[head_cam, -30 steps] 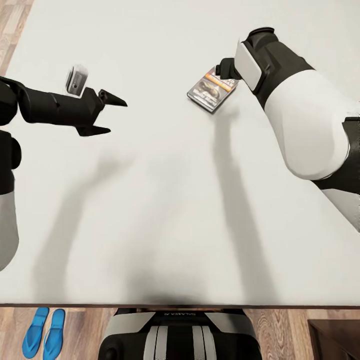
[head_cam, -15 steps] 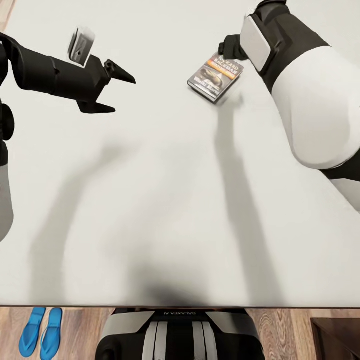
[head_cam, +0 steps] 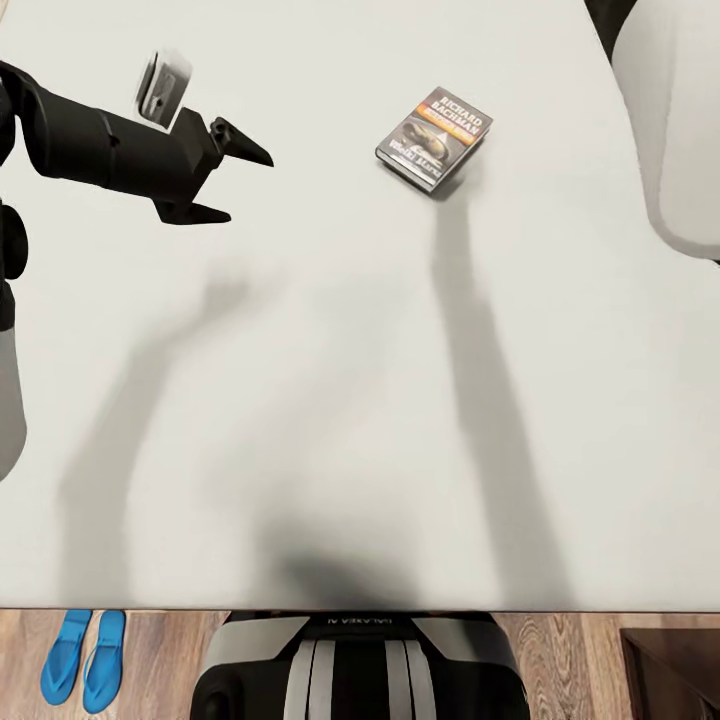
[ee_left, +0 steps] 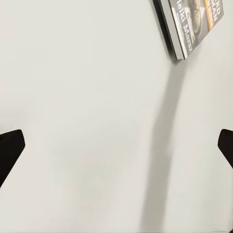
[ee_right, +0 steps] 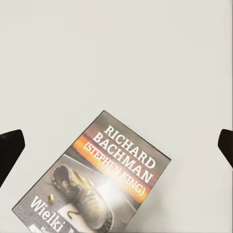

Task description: In the bedroom, move the book from the bed onto either nightstand, and place the two sandals side by side next to the bed.

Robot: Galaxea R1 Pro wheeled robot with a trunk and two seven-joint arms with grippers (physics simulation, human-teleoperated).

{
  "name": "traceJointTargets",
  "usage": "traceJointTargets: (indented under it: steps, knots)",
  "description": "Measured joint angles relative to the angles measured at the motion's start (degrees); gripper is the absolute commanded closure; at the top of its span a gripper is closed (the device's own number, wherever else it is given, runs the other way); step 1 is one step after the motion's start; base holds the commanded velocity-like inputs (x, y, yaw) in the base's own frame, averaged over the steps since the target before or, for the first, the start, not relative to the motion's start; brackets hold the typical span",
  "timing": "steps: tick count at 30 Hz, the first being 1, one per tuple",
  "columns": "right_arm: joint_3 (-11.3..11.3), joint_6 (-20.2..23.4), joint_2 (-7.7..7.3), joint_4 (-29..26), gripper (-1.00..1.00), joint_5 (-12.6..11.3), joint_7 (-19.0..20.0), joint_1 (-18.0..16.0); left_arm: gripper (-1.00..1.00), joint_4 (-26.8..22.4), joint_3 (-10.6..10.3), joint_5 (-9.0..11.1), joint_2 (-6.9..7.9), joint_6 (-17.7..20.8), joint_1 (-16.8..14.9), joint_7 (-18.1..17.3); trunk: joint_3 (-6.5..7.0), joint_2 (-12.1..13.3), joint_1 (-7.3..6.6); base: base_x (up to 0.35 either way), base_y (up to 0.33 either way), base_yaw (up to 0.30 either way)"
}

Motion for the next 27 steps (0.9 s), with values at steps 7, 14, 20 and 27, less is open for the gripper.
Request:
traceJointTargets:
  steps: [7,14,20,27]
  knots:
    - [0.06,0.00,-0.59,-0.09,-1.00,-0.15,0.74,-0.51,-1.00,-0.62,0.10,0.07,0.06,0.40,0.08,-0.58,-0.62,0.00,0.00,0.000,0.000,0.000]
    - [0.05,-0.13,-0.43,-0.11,-1.00,-0.25,1.03,-0.48,-1.00,-1.18,0.23,-0.12,-0.06,0.23,0.53,-0.26,-1.25,0.00,0.00,0.000,0.000,0.000]
    - [-0.15,-1.21,0.31,0.58,-1.00,-0.34,0.80,2.08,-1.00,-1.34,0.22,0.02,0.15,0.32,0.18,-0.70,-1.78,0.00,0.01,0.000,0.000,0.000]
    - [-0.04,-7.87,0.31,0.63,-1.00,-0.04,0.82,5.34,-1.00,-1.68,0.05,0.15,0.54,0.48,0.29,-0.85,-2.08,0.00,0.00,0.000,0.000,0.000]
